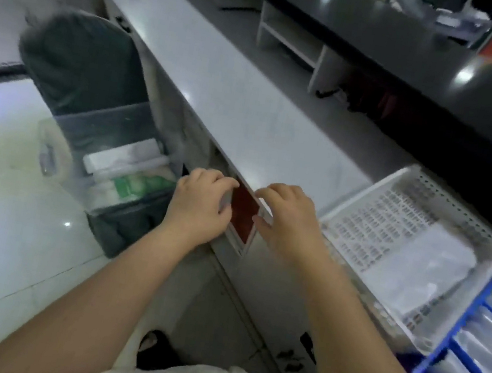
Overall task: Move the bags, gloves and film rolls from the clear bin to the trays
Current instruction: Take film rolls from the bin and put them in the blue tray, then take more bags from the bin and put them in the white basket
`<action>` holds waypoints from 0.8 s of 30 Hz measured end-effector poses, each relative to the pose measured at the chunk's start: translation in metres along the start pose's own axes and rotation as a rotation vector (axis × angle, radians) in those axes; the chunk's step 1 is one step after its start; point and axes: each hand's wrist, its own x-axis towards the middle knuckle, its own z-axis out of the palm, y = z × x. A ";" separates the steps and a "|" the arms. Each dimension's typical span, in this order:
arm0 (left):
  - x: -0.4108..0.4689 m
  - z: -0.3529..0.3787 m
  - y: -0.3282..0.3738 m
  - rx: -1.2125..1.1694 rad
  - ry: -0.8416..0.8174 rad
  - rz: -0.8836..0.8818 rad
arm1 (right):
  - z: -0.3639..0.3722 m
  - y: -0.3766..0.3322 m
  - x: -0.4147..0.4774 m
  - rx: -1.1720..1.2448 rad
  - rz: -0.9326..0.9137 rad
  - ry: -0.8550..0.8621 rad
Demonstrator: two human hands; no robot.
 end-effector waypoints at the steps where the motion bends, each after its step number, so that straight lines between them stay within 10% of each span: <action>1: 0.006 -0.010 -0.030 0.012 0.020 -0.031 | 0.010 -0.018 0.027 -0.013 -0.036 -0.004; 11: 0.041 -0.072 -0.279 0.128 0.023 -0.392 | 0.122 -0.161 0.234 0.033 -0.297 -0.118; 24: 0.146 0.013 -0.457 0.109 -0.184 -0.763 | 0.299 -0.150 0.455 0.161 -0.305 -0.439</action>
